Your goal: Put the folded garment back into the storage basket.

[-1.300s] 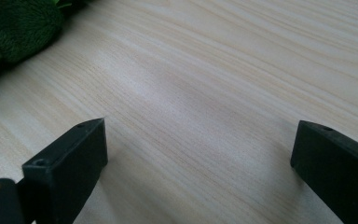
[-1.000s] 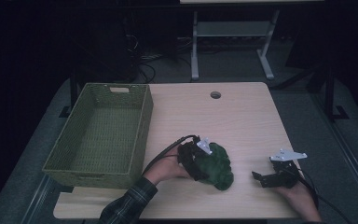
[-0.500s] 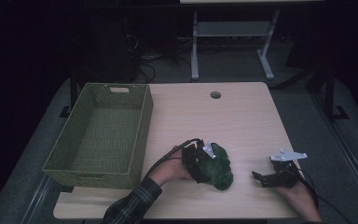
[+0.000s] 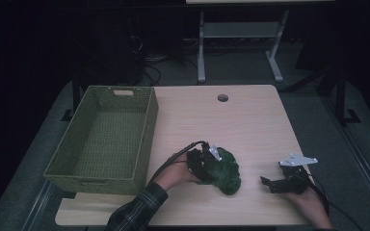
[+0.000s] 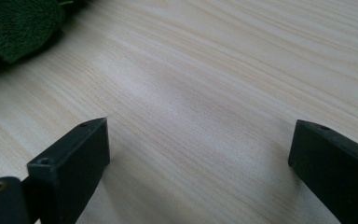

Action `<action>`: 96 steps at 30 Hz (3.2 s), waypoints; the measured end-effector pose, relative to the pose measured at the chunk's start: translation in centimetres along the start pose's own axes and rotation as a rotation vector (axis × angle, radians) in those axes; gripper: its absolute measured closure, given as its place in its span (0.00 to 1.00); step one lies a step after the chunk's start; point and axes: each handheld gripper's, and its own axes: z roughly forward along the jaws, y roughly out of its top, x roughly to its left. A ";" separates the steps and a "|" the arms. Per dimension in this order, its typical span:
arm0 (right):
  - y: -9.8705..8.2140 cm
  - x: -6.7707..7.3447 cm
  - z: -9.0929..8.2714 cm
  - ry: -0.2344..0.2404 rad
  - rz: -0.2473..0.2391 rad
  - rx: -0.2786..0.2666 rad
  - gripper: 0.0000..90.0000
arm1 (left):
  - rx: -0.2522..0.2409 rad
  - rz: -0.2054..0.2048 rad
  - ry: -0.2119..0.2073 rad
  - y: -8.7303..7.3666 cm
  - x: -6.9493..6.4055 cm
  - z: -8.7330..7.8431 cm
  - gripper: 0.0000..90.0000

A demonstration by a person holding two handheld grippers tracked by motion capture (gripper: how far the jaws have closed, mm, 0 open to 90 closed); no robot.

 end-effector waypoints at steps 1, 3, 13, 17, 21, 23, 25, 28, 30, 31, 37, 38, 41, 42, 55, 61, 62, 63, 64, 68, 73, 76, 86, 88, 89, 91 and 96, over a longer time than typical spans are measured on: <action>0.0 0.0 0.0 0.000 0.001 0.001 0.05 | 0.002 -0.008 -0.003 0.0 0.0 0.0 0.65; 0.0 0.0 0.0 0.000 0.001 0.000 0.05 | 0.004 -0.005 -0.003 0.0 0.0 0.0 0.67; 0.0 0.0 0.0 0.001 0.001 0.000 0.05 | -0.001 -0.008 -0.006 0.3 -0.3 -1.0 0.70; 0.0 0.0 0.0 0.000 0.000 0.000 0.05 | -0.019 0.000 0.003 0.6 -0.5 -2.2 0.69; 0.0 0.0 0.0 0.001 0.001 0.000 0.05 | -0.043 -0.003 0.007 1.0 -0.8 -3.8 0.69; 0.0 0.0 0.0 0.000 0.002 0.001 0.05 | -0.043 -0.005 0.011 1.2 -1.0 -4.7 0.69; 0.0 0.0 0.0 0.000 0.002 0.001 0.05 | -0.051 -0.006 0.015 1.3 -1.0 -5.5 0.69; 0.0 0.0 0.0 0.001 0.002 0.000 0.05 | -0.056 -0.014 0.015 1.3 -1.0 -6.6 0.69; 0.0 0.0 0.0 0.000 0.002 0.000 0.05 | -0.058 -0.020 0.018 1.3 -0.9 -7.4 0.68; 0.0 0.0 0.0 0.001 0.002 0.000 0.05 | -0.062 -0.021 0.019 1.3 -0.8 -7.7 0.68; 0.0 0.0 0.0 0.000 0.002 0.001 0.05 | -0.083 -0.045 0.040 0.9 -0.3 -9.6 0.68; 0.0 0.0 0.0 0.001 0.003 0.001 0.05 | -0.089 -0.047 0.042 0.7 -0.2 -10.1 0.68; 0.0 0.0 0.0 0.001 0.002 0.000 0.06 | -0.101 -0.063 0.048 0.4 0.1 -11.1 0.68; 0.0 0.0 0.0 0.000 0.004 0.001 0.06 | -0.106 -0.068 0.058 0.2 0.2 -11.8 0.68; 0.0 0.0 0.0 -0.001 0.004 -0.001 0.06 | -0.147 -0.122 0.106 -2.0 1.3 -15.8 0.68; 0.0 0.0 0.0 -0.001 0.004 0.000 0.06 | -0.152 -0.159 0.149 -3.6 2.0 -17.7 0.68; 0.0 0.0 0.0 -0.001 0.004 0.000 0.06 | -0.152 -0.161 0.153 -3.8 2.1 -18.0 0.68; 0.0 0.0 0.0 -0.001 0.004 0.000 0.06 | -0.158 -0.167 0.158 -3.9 2.1 -18.2 0.68; 0.0 0.0 0.0 -0.002 0.003 0.000 0.06 | -0.158 -0.173 0.164 -4.2 2.2 -18.5 0.68; 0.0 0.0 0.0 -0.009 0.011 0.003 0.03 | -0.162 -0.202 0.191 -5.4 2.7 -19.6 0.68; 0.0 0.0 0.0 -0.010 0.014 0.007 0.03 | -0.178 -0.250 0.225 -7.0 3.3 -20.8 0.68; 0.0 0.0 0.1 -0.010 0.014 0.007 0.03 | -0.194 -0.283 0.245 -8.4 3.6 -21.7 0.68; 0.0 0.0 0.0 -0.010 0.014 0.007 0.03 | -0.206 -0.376 0.300 -12.0 4.4 -23.6 0.68; 0.0 0.0 0.0 -0.010 0.014 0.007 0.03 | -0.206 -0.388 0.307 -12.5 4.6 -23.7 0.68; 0.0 0.0 0.0 -0.010 0.013 0.007 0.03 | -0.206 -0.397 0.312 -12.9 4.7 -23.8 0.68; 0.0 0.0 0.1 -0.010 0.013 0.007 0.03 | -0.208 -0.427 0.334 -14.1 5.0 -24.0 0.67; 0.0 0.0 0.0 -0.010 0.014 0.007 0.03 | -0.206 -0.474 0.369 -15.7 5.5 -24.2 0.67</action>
